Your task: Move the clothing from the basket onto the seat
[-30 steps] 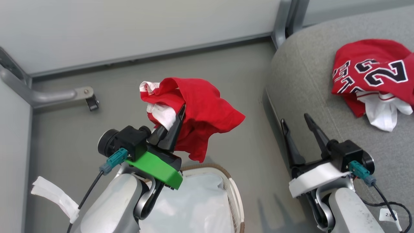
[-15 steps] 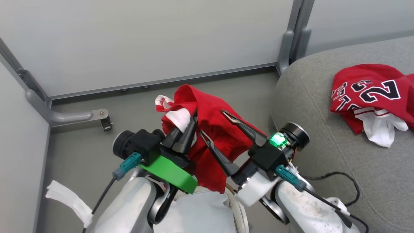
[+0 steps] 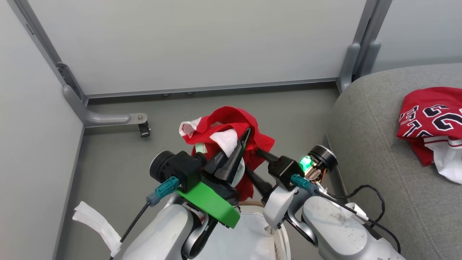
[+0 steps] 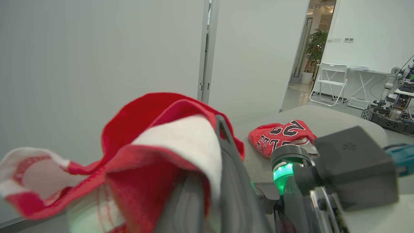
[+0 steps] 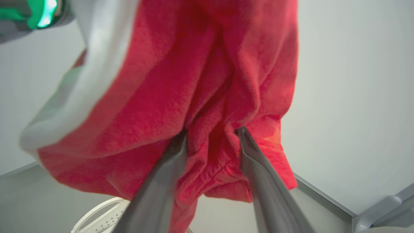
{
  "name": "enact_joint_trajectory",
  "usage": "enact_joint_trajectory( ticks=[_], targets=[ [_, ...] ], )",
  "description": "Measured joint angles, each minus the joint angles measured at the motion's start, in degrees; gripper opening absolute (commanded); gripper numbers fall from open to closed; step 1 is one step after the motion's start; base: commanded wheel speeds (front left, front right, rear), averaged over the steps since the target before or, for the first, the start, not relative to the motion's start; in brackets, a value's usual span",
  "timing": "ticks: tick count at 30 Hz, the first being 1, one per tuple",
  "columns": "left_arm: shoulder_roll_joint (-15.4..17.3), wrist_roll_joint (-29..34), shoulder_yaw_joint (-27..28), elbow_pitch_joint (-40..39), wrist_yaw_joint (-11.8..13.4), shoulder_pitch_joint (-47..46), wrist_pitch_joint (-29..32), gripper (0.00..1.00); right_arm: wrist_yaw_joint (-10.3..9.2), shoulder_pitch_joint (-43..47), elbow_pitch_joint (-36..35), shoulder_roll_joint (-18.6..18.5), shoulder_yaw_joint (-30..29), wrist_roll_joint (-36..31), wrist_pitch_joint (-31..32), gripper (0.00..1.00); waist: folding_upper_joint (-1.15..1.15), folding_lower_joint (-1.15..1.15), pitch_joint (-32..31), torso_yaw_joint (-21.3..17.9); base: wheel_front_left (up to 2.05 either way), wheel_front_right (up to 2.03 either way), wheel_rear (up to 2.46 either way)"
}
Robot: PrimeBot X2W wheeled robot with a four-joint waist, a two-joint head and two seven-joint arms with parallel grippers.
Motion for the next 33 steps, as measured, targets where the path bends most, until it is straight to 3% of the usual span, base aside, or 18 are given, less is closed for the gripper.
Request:
enact_joint_trajectory(
  ticks=[8,9,11,20,33],
  targets=[
    [0.2,-0.5,0.7,0.0,0.0,0.0,0.0,0.0,0.0,-0.4,-2.1,0.1,-1.8,3.0,0.0,0.0,0.0,0.0,0.3,-0.1,0.0,0.0,0.0],
    [0.2,-0.5,1.2,0.0,0.0,0.0,0.0,0.08,0.0,-0.2,-2.5,0.1,-3.0,3.0,0.0,0.0,0.0,0.0,0.3,-0.4,0.0,0.0,0.0],
    [0.2,0.1,2.0,0.3,0.0,0.1,0.0,1.0,0.0,0.3,-3.2,0.1,-5.2,3.1,0.0,0.0,0.0,0.0,0.3,-1.1,0.0,0.0,0.0],
    [1.2,2.5,3.8,3.8,0.0,2.3,0.0,1.0,0.0,5.4,-7.7,0.1,-15.2,1.1,0.0,0.0,0.0,0.0,0.8,-7.7,0.0,0.0,0.0],
    [1.8,3.1,4.3,4.9,0.0,3.7,0.0,1.0,0.0,9.5,-15.2,-0.3,-22.5,-2.5,0.0,0.0,0.0,0.0,3.0,-24.7,0.0,0.0,0.0]
  ],
)
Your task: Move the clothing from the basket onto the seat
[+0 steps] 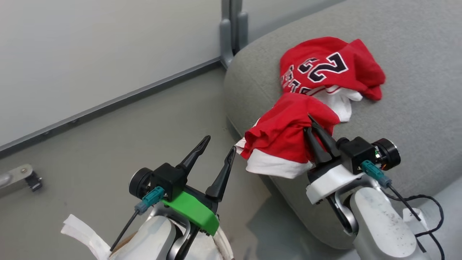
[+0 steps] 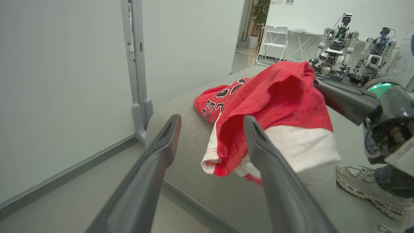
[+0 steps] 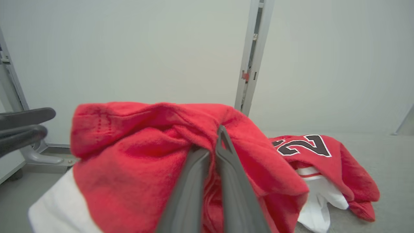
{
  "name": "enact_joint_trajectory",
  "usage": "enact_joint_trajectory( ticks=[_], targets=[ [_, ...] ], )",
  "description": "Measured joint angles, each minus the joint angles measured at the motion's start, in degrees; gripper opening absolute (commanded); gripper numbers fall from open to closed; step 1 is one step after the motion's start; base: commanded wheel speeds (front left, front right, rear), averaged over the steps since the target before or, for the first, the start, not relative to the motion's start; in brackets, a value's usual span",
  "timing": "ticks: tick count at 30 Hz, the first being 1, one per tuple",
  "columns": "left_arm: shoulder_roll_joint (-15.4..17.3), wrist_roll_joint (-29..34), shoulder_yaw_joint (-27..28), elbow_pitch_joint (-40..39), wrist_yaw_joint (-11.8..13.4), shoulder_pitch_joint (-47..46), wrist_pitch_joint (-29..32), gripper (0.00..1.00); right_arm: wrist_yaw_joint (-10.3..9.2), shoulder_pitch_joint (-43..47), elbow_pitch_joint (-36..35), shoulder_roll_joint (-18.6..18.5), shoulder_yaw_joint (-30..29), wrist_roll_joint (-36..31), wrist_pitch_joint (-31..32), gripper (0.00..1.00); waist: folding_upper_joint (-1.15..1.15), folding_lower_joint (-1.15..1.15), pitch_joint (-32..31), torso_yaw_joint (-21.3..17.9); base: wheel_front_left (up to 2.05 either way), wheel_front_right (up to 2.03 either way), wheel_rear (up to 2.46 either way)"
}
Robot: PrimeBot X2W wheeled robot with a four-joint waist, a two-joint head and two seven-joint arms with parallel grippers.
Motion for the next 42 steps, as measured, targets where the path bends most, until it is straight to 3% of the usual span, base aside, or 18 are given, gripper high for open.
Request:
enact_joint_trajectory(
  ticks=[7,15,22,29,34,35,36,37,38,42],
  targets=[
    [1.3,-0.7,-3.6,0.6,0.0,-1.3,0.0,1.0,0.0,-4.2,-3.8,-2.7,-8.3,-3.4,0.0,0.0,0.0,0.0,2.9,-6.6,0.0,0.0,0.0],
    [5.5,-1.5,-5.4,0.2,0.0,-2.7,0.0,1.0,0.0,-19.8,-0.6,-7.8,-16.3,-8.8,0.0,0.0,0.0,0.0,8.8,-8.4,0.0,0.0,0.0],
    [9.1,-2.1,-7.6,-1.0,0.0,-6.1,0.0,1.0,0.0,-31.7,8.0,-8.9,-25.7,-18.1,0.9,0.0,0.0,0.01,14.7,-5.7,0.0,0.0,0.0],
    [11.5,-3.1,-8.2,-3.0,0.0,-9.0,0.0,1.0,0.01,-38.4,13.6,-9.8,-35.6,-29.5,4.3,0.0,0.0,0.01,20.2,-0.6,0.0,0.0,0.0],
    [12.4,-3.9,-7.5,-3.8,0.0,-10.0,0.0,1.0,0.01,-38.7,15.4,-7.2,-43.1,-36.0,5.1,0.0,0.0,0.01,24.0,3.2,0.0,0.0,0.0],
    [12.6,-4.0,-7.3,-3.8,0.0,-10.0,0.0,1.0,0.01,-38.3,15.6,-6.6,-44.7,-37.0,5.3,0.07,0.0,0.02,24.6,3.9,0.0,0.0,0.0],
    [12.8,-4.0,-6.9,-3.8,0.0,-10.0,0.0,1.0,0.01,-37.7,15.9,-5.9,-46.8,-38.3,5.5,0.35,0.0,0.01,25.3,4.6,0.0,0.0,0.0],
    [12.8,-4.0,-6.6,-3.8,0.0,-10.0,0.0,1.0,0.01,-36.8,16.2,-5.1,-48.7,-39.2,5.3,0.78,0.0,0.01,25.9,5.3,0.0,0.0,0.0],
    [12.9,-4.1,-6.4,-3.8,0.0,-10.0,0.0,1.0,0.01,-35.7,16.6,-4.3,-50.3,-39.8,4.5,1.0,0.0,0.01,26.4,6.0,0.0,0.0,0.0],
    [12.7,-4.2,-4.7,-3.3,0.0,-9.8,0.0,1.0,0.01,-33.7,17.5,-2.5,-53.7,-40.7,1.5,1.0,0.0,0.01,27.5,8.0,0.0,0.0,0.0]
  ],
)
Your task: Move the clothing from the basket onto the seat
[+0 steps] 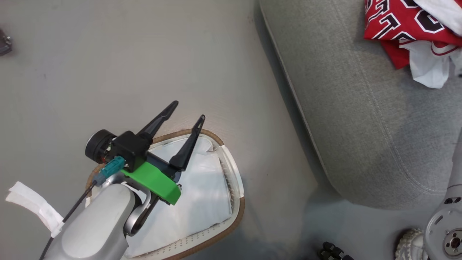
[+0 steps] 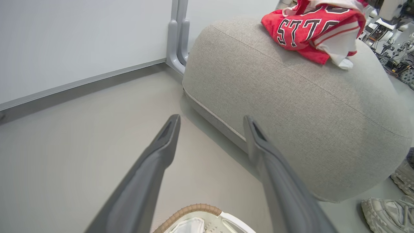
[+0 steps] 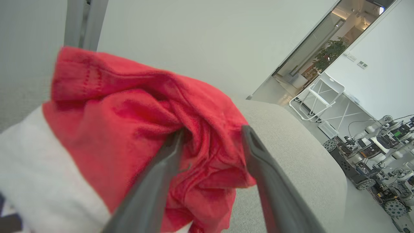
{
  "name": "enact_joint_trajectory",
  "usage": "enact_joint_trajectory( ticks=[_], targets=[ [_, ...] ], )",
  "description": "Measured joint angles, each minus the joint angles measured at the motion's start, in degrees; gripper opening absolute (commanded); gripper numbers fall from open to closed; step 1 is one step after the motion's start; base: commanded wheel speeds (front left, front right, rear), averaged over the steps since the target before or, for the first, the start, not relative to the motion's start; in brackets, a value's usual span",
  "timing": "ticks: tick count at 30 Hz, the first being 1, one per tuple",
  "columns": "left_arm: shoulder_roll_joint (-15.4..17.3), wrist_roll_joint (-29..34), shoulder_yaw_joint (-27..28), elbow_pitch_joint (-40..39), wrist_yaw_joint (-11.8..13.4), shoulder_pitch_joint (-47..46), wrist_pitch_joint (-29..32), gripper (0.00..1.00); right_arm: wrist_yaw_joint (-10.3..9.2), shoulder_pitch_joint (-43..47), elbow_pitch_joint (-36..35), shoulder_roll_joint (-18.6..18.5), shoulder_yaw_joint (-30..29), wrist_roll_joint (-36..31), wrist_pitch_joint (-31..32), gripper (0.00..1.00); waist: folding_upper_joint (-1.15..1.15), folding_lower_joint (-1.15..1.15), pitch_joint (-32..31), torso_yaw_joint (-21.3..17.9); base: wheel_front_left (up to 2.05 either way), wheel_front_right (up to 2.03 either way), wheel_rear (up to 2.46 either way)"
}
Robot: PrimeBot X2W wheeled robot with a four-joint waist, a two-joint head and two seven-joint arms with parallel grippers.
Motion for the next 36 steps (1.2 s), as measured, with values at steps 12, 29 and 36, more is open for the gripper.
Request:
enact_joint_trajectory(
  ticks=[12,29,36],
  targets=[
    [-4.3,1.8,8.6,2.4,0.0,6.5,0.0,1.0,0.0,12.9,-7.1,2.4,10.3,10.9,-1.5,1.0,0.0,-0.01,-5.7,-0.3,0.0,0.0,0.0],
    [-11.8,10.6,27.7,7.5,0.0,16.6,0.0,1.0,-0.01,27.7,-9.6,2.9,32.8,36.0,-1.5,1.0,0.0,-0.02,-18.3,5.1,0.0,0.0,0.0],
    [-14.6,16.8,35.9,8.7,0.0,21.3,0.0,1.0,-0.01,32.5,-8.1,3.0,37.4,41.3,-1.5,1.0,0.0,-0.02,-21.9,9.7,0.0,0.0,0.0]
  ],
)
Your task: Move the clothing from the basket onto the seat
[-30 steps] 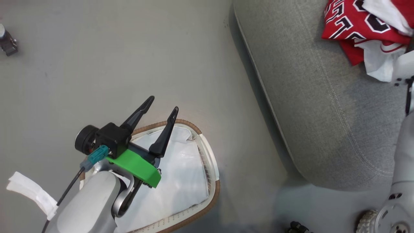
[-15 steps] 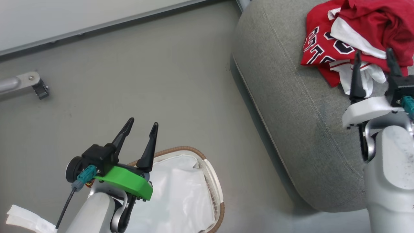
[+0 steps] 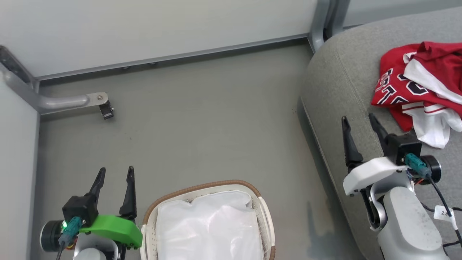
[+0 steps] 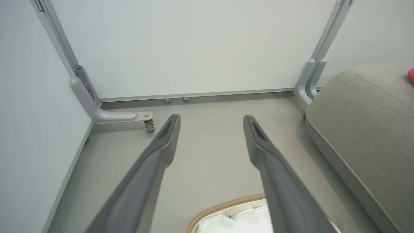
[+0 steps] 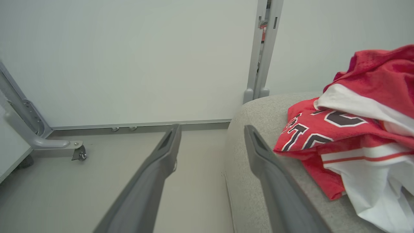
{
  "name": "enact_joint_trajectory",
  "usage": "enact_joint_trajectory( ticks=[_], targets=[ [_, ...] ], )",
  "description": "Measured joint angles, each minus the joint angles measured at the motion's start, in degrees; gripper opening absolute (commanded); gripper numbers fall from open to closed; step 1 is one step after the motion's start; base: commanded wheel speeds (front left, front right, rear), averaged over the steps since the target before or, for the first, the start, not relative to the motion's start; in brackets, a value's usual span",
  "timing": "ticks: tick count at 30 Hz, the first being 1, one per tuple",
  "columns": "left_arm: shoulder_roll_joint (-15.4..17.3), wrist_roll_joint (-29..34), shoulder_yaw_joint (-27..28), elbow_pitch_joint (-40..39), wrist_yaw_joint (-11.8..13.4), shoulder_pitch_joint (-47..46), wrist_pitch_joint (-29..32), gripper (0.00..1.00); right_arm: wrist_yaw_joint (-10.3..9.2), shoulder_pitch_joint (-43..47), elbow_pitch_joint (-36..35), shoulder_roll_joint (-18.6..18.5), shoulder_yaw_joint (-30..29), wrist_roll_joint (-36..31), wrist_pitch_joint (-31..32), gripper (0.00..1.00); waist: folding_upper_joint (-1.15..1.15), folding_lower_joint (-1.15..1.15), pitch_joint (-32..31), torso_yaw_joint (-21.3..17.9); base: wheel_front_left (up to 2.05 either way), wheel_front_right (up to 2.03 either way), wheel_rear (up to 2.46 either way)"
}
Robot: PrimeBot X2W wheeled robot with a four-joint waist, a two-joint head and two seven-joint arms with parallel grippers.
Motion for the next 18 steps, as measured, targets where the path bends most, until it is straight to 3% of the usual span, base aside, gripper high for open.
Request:
enact_joint_trajectory(
  ticks=[7,17,18],
  targets=[
    [-2.0,3.5,6.0,0.1,0.0,5.1,0.0,1.0,0.0,4.7,1.5,0.0,2.6,2.2,0.0,1.0,0.0,0.0,-4.1,2.5,0.0,0.0,0.0],
    [-3.7,3.0,8.8,-0.1,0.0,9.6,0.0,1.0,0.0,8.8,3.0,0.0,4.4,3.5,0.0,1.0,0.0,0.0,-8.0,3.8,0.0,0.0,0.0],
    [-3.8,2.9,8.6,0.0,0.0,9.7,0.0,0.0,0.0,8.8,3.0,0.0,4.4,3.5,0.0,0.0,0.0,0.0,-8.1,3.9,0.0,0.0,0.0]
  ],
)
